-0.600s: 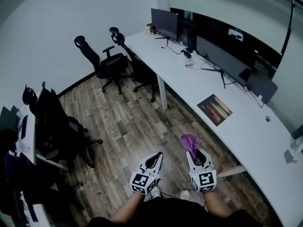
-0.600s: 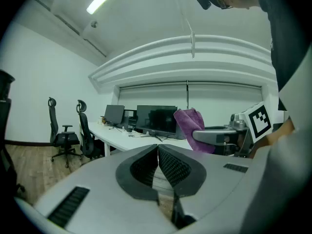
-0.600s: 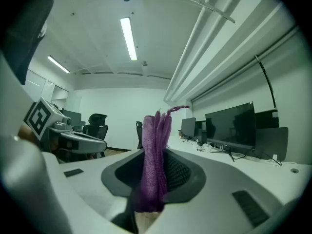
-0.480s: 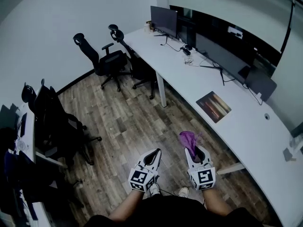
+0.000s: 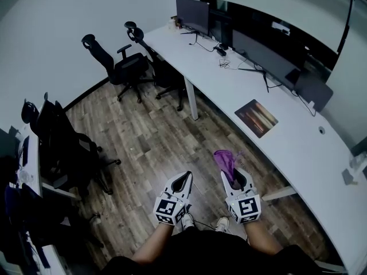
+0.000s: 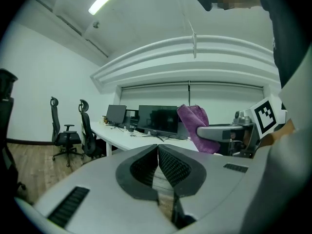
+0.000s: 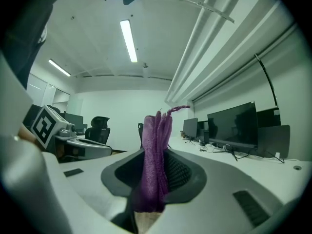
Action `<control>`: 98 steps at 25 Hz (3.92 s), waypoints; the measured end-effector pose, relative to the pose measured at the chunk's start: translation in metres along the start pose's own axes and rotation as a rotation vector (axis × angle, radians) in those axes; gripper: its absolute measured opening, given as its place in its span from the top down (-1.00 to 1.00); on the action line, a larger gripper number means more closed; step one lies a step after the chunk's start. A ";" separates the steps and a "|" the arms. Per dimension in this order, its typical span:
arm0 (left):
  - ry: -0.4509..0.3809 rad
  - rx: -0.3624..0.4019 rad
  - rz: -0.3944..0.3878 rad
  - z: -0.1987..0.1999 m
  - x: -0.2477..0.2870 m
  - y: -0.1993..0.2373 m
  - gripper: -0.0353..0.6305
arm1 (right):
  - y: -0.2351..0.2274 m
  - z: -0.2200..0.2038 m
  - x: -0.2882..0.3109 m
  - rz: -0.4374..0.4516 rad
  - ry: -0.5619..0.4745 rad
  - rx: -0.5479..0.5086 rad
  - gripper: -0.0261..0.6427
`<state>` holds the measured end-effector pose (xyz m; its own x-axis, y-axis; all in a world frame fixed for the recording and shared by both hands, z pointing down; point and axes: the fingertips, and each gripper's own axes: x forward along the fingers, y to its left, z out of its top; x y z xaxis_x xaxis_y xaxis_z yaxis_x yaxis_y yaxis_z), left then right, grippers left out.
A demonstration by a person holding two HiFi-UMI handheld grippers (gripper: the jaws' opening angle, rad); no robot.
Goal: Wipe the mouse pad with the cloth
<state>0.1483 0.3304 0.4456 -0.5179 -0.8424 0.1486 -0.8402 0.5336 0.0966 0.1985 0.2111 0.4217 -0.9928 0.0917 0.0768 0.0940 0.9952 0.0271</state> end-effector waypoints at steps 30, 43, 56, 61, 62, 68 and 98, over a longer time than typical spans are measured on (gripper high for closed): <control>0.027 0.052 -0.136 0.001 0.002 0.113 0.82 | 0.038 -0.002 0.075 -0.184 -0.002 0.038 0.55; 0.036 0.052 -0.182 0.011 0.088 0.106 0.82 | -0.039 -0.004 0.113 -0.209 0.003 0.060 0.55; 0.069 0.046 -0.200 0.014 0.182 0.089 0.82 | -0.128 -0.010 0.147 -0.203 0.022 0.077 0.55; 0.086 0.046 -0.195 0.011 0.208 0.079 0.82 | -0.157 -0.018 0.150 -0.194 0.029 0.093 0.55; 0.084 0.045 -0.193 0.012 0.213 0.078 0.82 | -0.161 -0.019 0.151 -0.190 0.029 0.095 0.55; 0.086 0.034 -0.192 0.013 0.237 0.067 0.82 | -0.184 -0.026 0.155 -0.180 0.039 0.105 0.55; 0.123 0.064 -0.467 0.053 0.409 0.127 0.82 | -0.280 -0.018 0.275 -0.397 0.095 0.144 0.55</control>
<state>-0.1790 0.0495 0.4667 -0.0635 -0.9737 0.2190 -0.9885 0.0915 0.1201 -0.0995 -0.0425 0.4532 -0.9381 -0.2959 0.1802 -0.3116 0.9479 -0.0654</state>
